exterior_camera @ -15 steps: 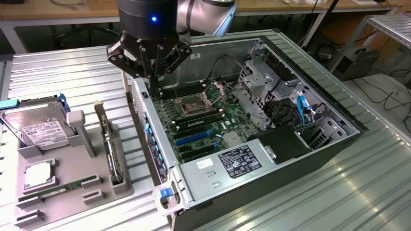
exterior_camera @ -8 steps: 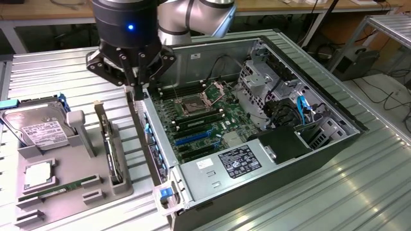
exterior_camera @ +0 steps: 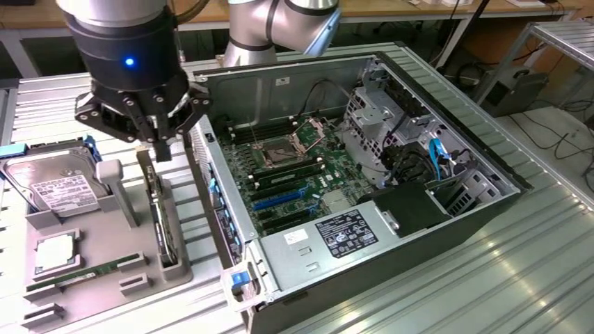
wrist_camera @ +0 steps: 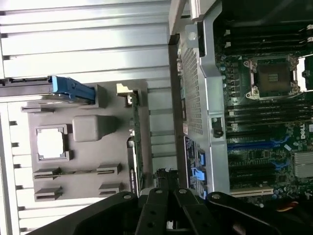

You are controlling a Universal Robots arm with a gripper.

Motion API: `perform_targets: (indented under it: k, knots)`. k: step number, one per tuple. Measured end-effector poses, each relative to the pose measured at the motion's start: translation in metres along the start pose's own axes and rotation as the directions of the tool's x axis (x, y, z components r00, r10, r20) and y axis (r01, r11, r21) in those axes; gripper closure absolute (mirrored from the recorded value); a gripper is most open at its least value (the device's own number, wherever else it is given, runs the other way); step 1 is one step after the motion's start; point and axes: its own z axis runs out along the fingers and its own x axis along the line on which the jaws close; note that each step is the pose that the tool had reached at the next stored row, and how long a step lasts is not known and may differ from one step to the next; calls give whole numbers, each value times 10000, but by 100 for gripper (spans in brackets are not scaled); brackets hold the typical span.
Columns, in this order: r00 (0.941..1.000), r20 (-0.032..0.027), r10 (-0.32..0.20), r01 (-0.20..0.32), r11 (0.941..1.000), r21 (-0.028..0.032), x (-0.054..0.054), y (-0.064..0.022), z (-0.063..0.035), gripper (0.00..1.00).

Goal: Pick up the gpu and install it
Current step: 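Reach for the gpu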

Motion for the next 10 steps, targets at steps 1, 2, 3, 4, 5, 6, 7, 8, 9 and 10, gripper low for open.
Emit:
perform_targets:
  k: [1,2,3,4,5,6,7,8,9,10]
  knots:
    - [10000,1,-2,2,10000,3,85,-8,29,89]
    - [10000,0,-2,2,10000,7,131,-12,42,89]
    - [10000,0,-1,1,10000,11,175,-15,55,89]
    - [10000,0,-1,1,10000,14,222,-19,70,89]
    - [10000,0,-3,3,10000,17,254,-22,84,89]
    - [10000,1,-4,4,10000,17,256,-22,87,89]
    - [10000,-1,-4,4,10000,18,257,-22,87,89]
    - [10000,-2,-4,4,10000,18,257,-22,87,89]
    - [10000,-1,-4,4,10000,18,257,-22,87,89]
    - [10000,-2,-4,4,10000,19,257,-22,87,89]
